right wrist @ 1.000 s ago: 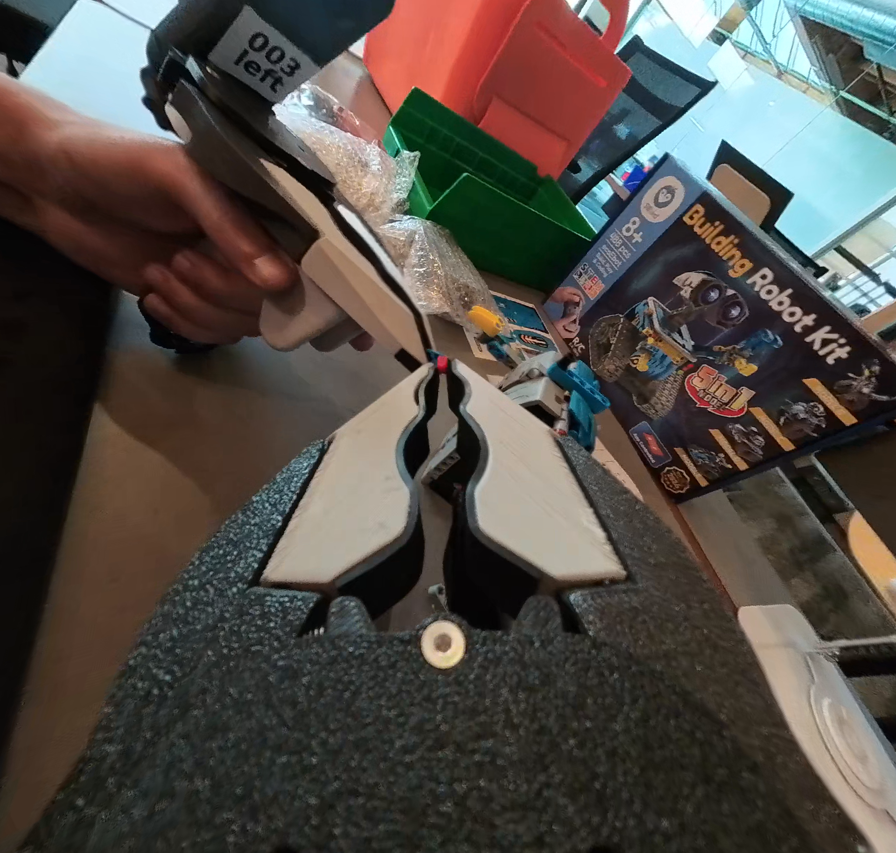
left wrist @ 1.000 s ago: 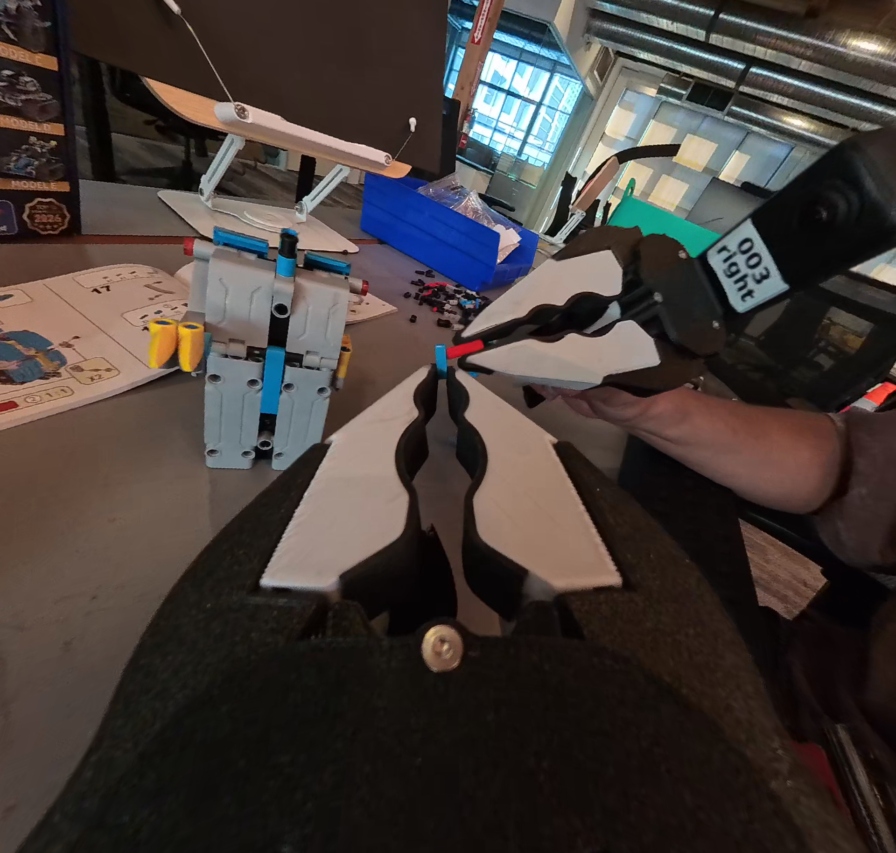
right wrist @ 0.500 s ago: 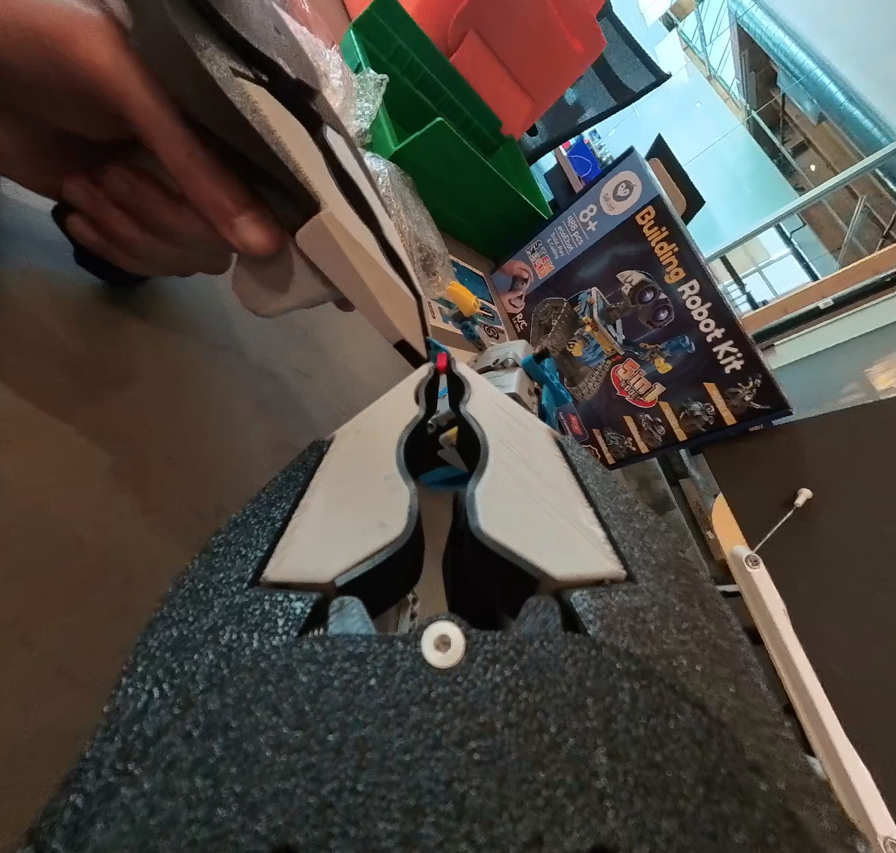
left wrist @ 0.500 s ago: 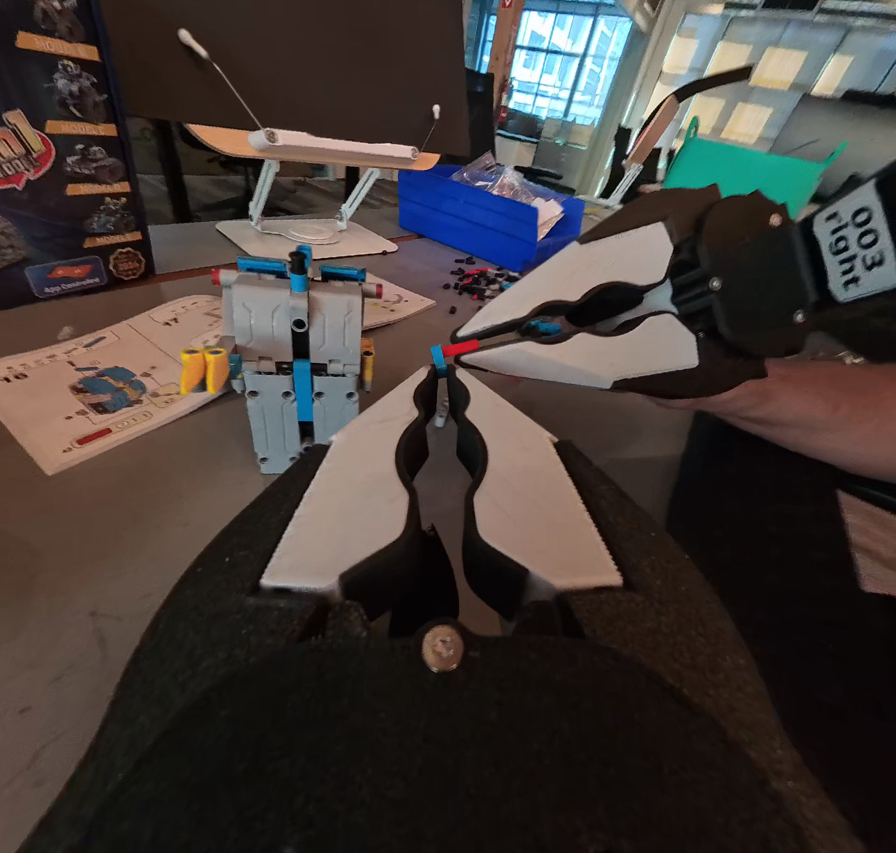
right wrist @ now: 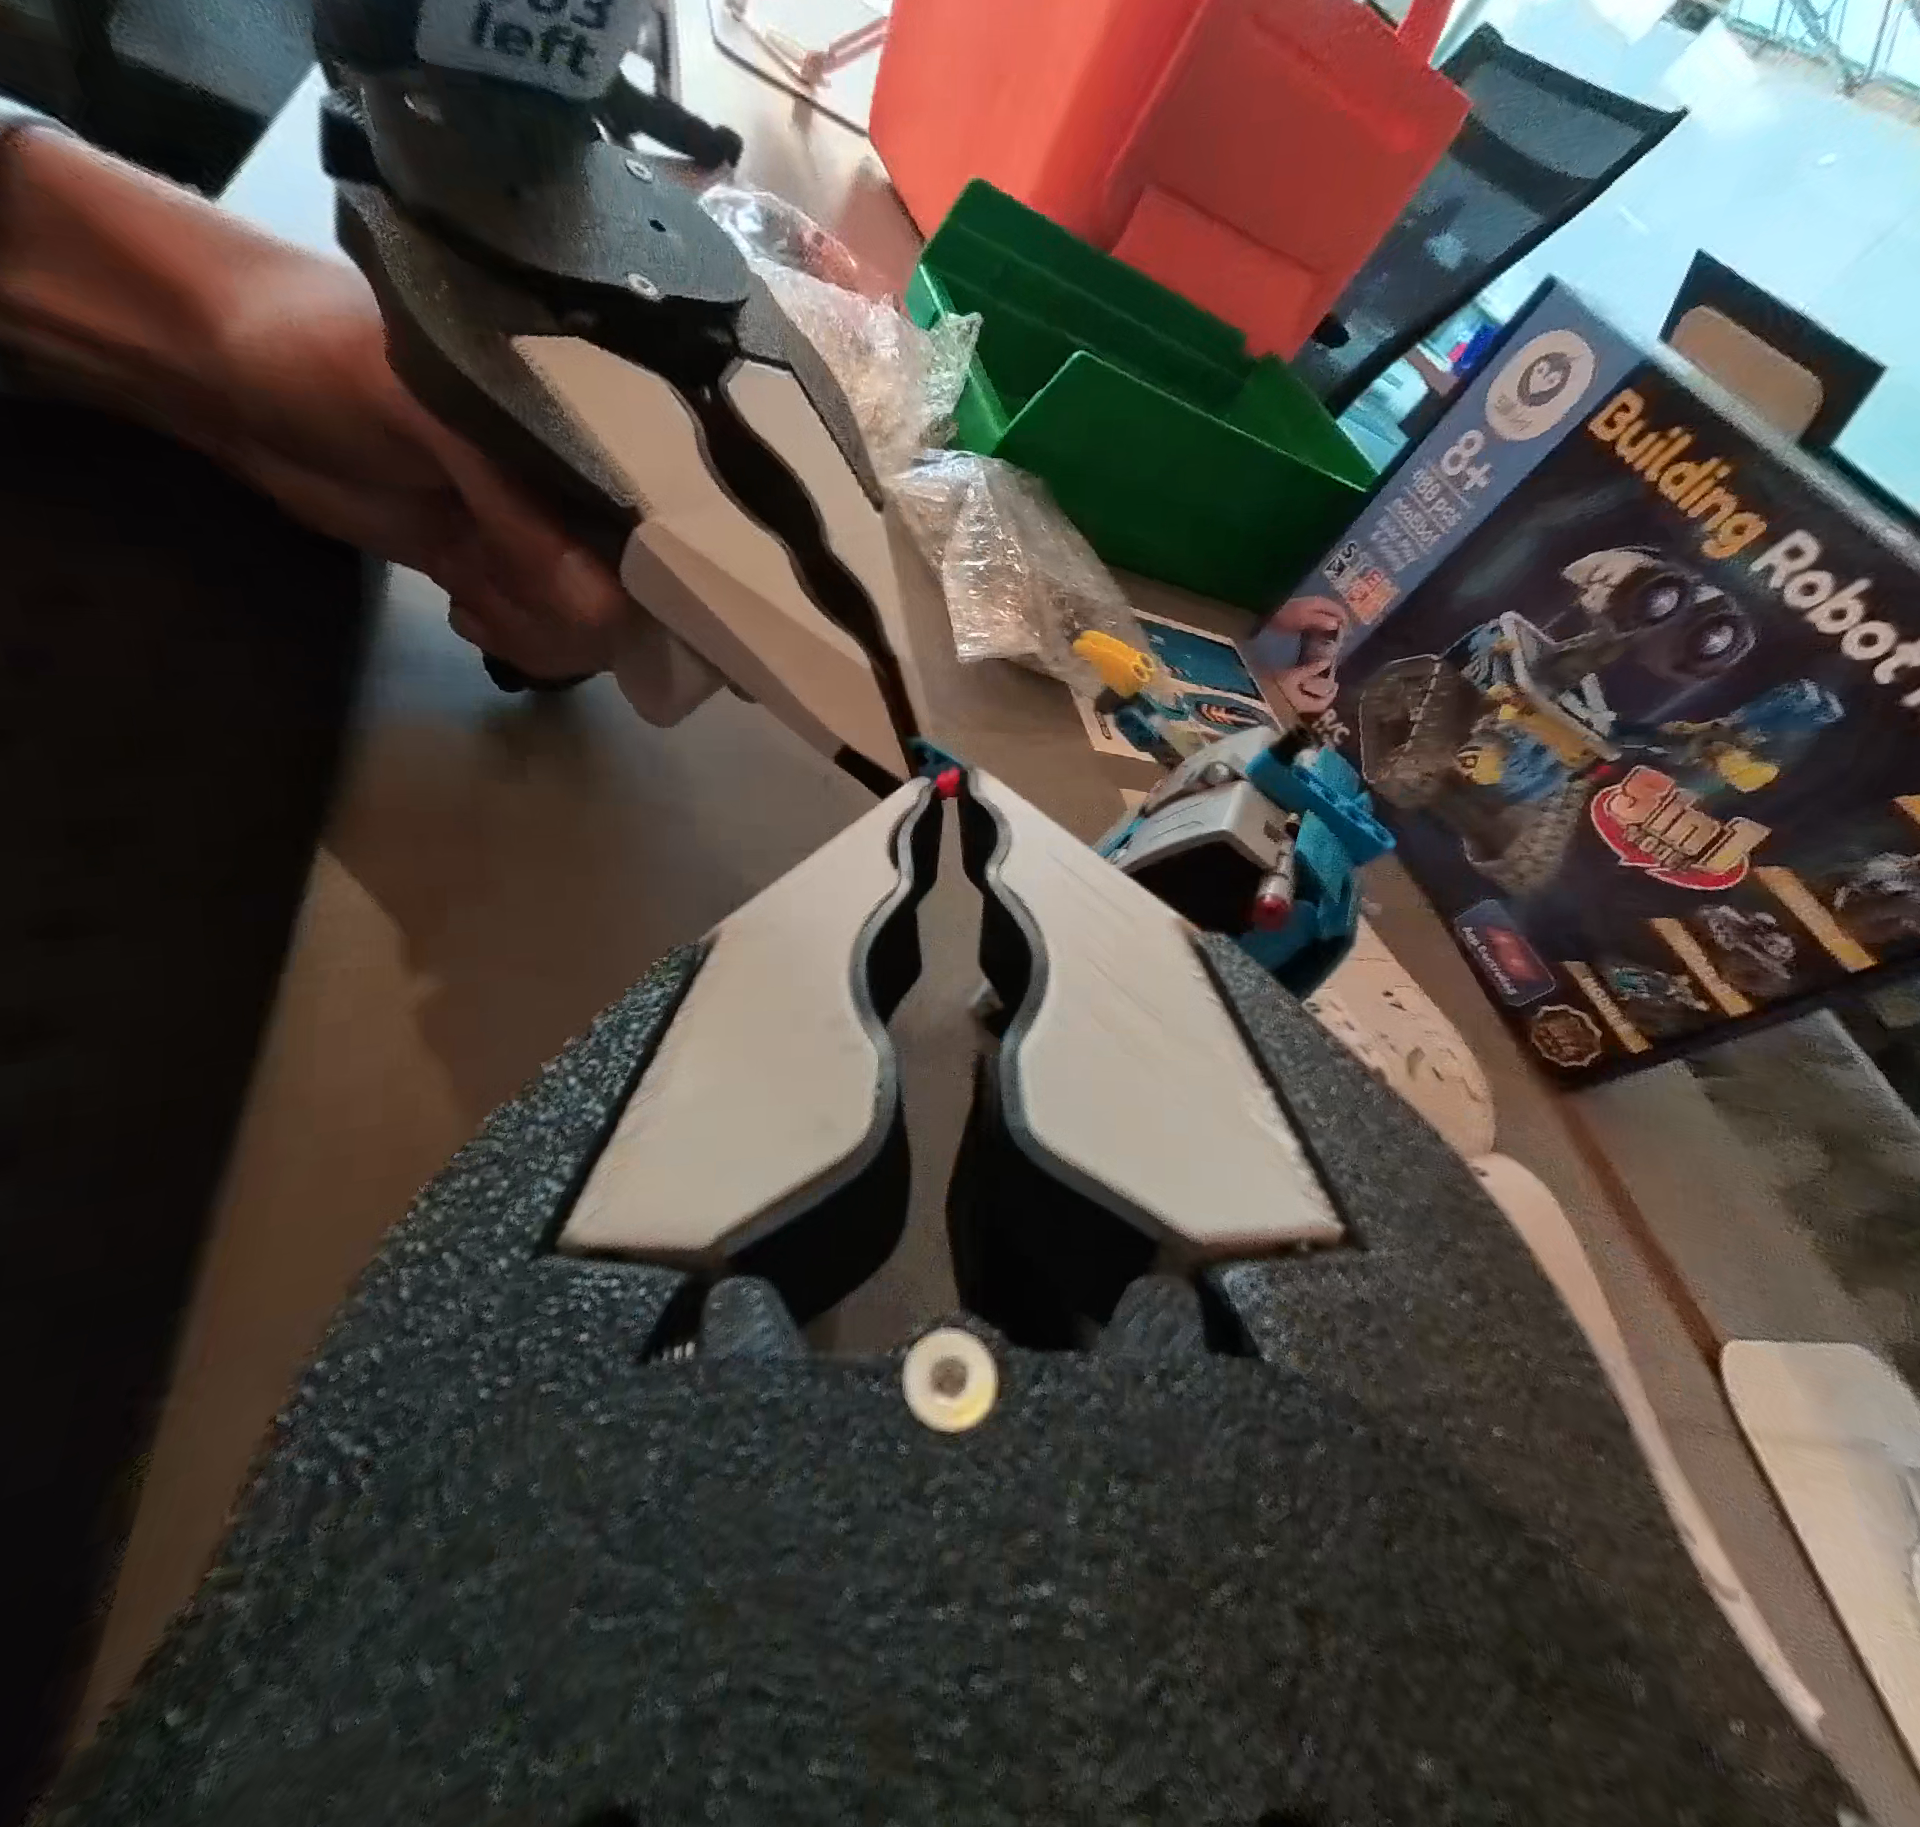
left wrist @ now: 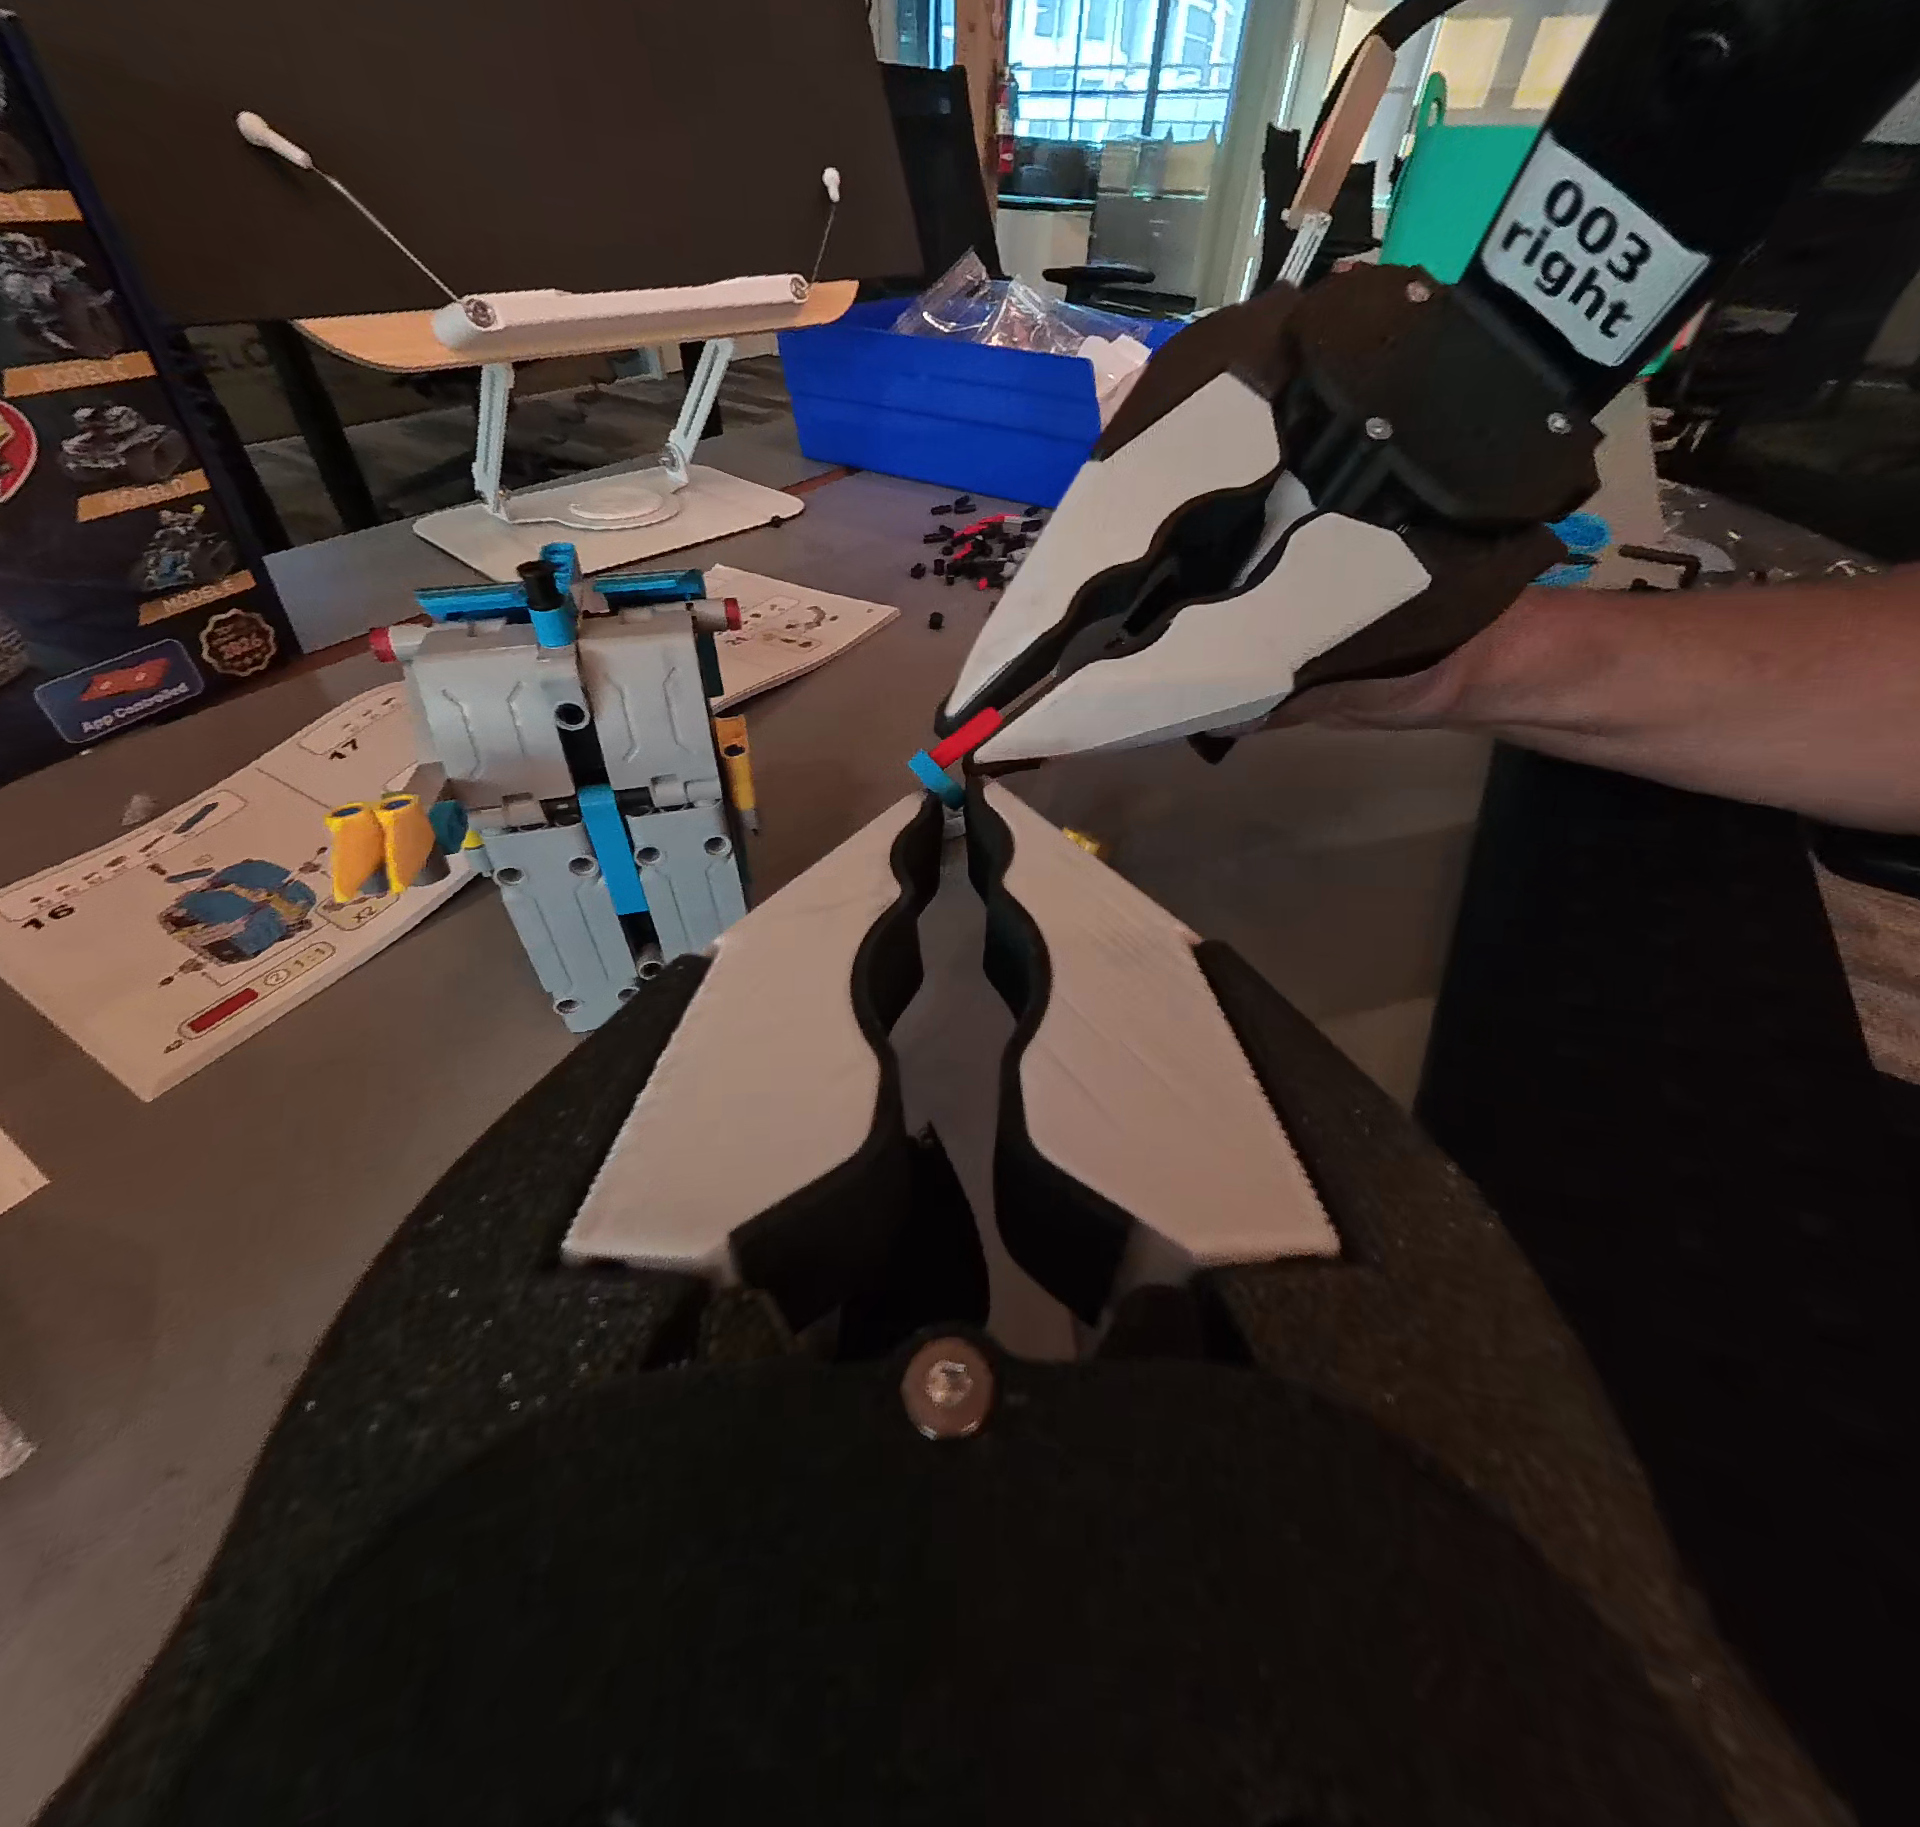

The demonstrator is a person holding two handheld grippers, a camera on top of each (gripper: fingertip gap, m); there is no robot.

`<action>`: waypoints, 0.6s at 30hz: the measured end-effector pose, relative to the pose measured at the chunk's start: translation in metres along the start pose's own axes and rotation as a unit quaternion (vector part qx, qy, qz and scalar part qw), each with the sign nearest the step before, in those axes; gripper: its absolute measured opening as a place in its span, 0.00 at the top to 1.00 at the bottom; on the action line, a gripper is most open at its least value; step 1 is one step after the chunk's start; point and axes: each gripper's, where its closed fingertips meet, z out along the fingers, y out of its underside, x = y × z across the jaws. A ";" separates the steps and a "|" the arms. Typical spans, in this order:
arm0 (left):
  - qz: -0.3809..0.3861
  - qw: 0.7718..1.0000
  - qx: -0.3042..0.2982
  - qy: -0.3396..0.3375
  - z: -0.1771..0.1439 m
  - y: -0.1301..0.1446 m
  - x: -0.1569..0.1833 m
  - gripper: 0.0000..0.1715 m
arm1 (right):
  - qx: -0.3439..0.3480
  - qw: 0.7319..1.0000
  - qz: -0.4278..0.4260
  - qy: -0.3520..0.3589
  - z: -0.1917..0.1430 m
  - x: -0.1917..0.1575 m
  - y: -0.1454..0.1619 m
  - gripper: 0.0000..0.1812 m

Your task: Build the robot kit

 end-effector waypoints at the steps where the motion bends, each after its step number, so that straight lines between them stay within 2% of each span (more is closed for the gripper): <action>1: 0.000 1.000 0.002 0.004 0.000 0.000 0.001 0.98 | -0.001 1.000 -0.006 0.000 0.000 0.000 0.000 0.98; 6: 0.008 1.000 -0.004 0.007 0.000 0.003 0.001 0.98 | 0.012 0.997 0.061 -0.039 0.001 -0.002 0.002 0.98; 13: -0.018 1.000 -0.006 -0.004 0.002 0.005 -0.007 0.98 | 0.002 0.997 0.075 -0.031 0.003 0.001 0.003 0.97; 15: -0.019 1.000 -0.008 -0.010 0.004 0.005 -0.006 0.98 | -0.007 0.998 0.064 -0.018 0.004 0.002 0.003 0.98; 18: -0.051 0.999 0.000 0.005 0.005 0.003 -0.003 0.99 | -0.009 1.000 -0.005 0.014 0.004 0.001 0.001 0.98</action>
